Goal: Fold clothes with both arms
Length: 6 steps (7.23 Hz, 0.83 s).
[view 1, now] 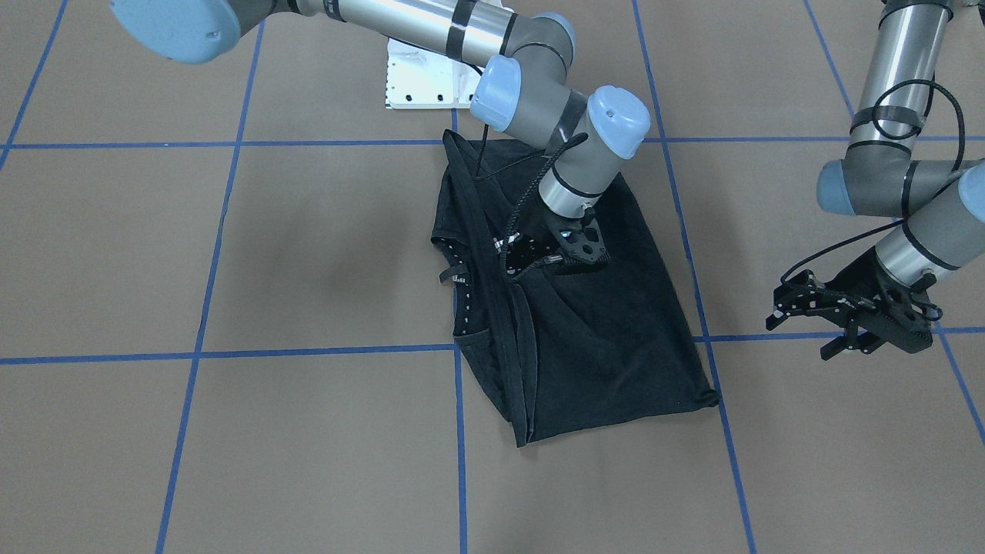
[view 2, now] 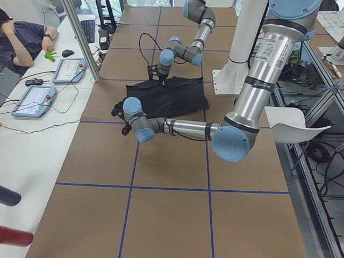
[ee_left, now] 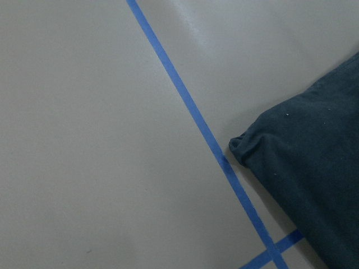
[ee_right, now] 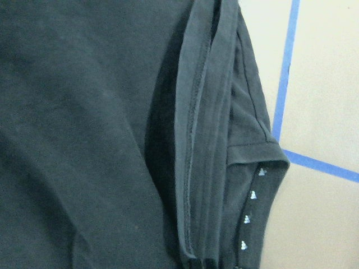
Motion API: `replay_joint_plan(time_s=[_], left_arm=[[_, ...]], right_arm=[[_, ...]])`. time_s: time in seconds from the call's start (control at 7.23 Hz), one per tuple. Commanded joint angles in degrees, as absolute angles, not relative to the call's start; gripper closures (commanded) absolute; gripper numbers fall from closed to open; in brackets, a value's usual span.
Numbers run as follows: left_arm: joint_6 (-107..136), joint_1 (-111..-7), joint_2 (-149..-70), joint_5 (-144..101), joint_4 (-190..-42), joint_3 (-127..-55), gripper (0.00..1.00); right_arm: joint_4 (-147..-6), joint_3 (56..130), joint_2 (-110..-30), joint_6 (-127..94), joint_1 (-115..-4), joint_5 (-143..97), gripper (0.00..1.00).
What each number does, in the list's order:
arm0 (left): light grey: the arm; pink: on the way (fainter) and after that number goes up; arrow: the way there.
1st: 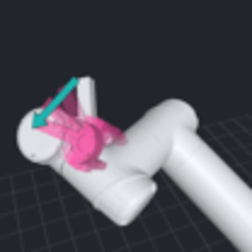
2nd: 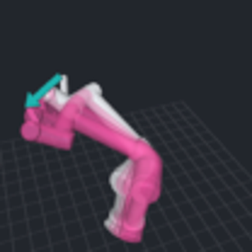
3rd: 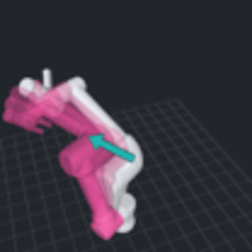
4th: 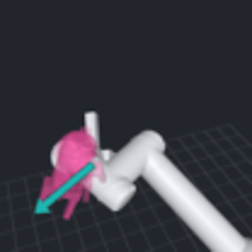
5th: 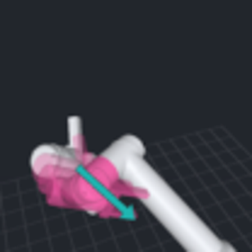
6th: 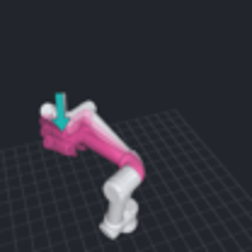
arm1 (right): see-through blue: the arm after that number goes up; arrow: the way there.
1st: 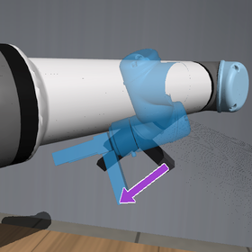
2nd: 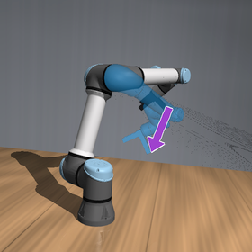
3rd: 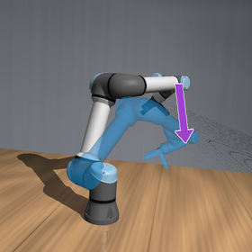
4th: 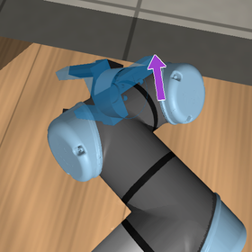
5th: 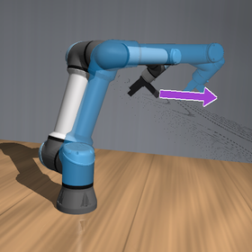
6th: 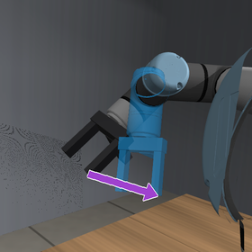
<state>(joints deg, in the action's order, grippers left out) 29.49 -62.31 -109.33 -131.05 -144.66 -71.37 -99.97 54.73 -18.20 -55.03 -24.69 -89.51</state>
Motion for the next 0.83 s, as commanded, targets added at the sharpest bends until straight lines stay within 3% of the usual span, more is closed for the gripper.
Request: replay_joint_plan(time_s=[0.0,0.41,0.69], left_arm=[[29.62,-62.31,-109.34,-131.04,-144.67,-71.63,0.00],[29.71,-62.31,-109.34,-131.04,-144.67,-71.98,0.00],[29.79,-62.40,-109.34,-131.13,-144.67,-72.16,0.00]], right_arm=[[-101.16,63.78,-25.91,-54.93,-24.70,-89.47,1.00],[-101.07,67.30,-29.51,-54.84,-26.37,-89.65,1.00],[-101.25,75.81,-36.36,-55.11,-25.76,-89.56,1.00]])
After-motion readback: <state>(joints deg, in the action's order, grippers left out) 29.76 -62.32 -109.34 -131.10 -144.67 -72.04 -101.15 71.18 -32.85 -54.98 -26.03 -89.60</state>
